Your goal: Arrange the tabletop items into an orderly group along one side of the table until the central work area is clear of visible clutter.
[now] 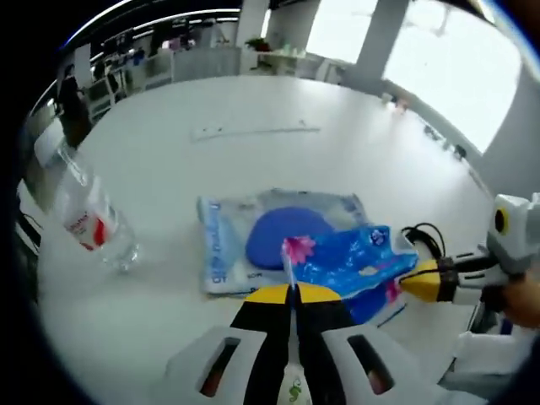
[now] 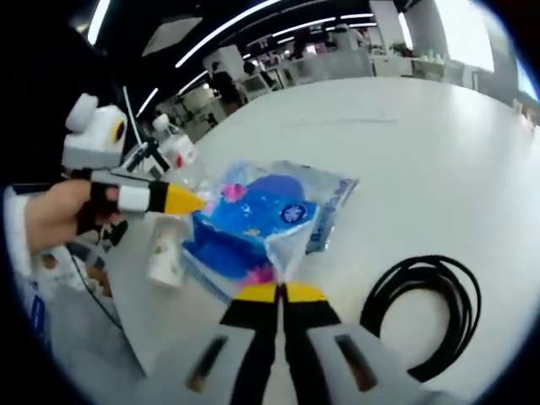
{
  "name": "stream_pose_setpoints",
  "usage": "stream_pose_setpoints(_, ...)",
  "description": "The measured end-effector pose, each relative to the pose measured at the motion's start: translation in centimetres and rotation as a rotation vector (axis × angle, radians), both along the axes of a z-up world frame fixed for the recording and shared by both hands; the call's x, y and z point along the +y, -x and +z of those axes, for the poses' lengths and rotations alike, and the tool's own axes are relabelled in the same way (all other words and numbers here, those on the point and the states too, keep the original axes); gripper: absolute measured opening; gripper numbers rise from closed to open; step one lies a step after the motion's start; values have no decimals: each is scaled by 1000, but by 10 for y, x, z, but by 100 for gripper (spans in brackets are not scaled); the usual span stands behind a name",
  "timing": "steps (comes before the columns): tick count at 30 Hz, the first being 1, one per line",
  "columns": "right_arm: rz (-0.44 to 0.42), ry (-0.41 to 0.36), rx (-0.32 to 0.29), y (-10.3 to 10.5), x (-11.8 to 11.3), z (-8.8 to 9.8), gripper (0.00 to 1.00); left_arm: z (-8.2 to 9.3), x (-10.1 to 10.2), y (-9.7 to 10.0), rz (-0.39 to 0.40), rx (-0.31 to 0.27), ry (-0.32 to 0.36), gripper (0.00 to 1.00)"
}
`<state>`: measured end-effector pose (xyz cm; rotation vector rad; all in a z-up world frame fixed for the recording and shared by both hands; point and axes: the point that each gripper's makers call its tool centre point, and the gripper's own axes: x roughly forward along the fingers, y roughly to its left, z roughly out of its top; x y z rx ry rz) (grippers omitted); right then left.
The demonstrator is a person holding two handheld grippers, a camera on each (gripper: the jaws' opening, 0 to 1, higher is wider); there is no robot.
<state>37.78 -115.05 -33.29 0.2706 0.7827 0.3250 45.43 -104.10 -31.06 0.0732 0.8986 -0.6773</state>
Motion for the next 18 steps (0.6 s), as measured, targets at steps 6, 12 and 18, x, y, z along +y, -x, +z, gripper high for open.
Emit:
stream_pose_setpoints(6, -27, -21, -29, -7, -20, 16, 0, 11, -12, 4, 4, -19, 33, 0)
stream_pose_setpoints(12, -44, -25, -51, -8, -34, 26, 0, 20, -25, 9, 7, -28, 56, 0)
stream_pose_setpoints(18, -65, -33, -63, -8, -55, 32, 0, 30, -43, 11, 3, -44, 95, 0)
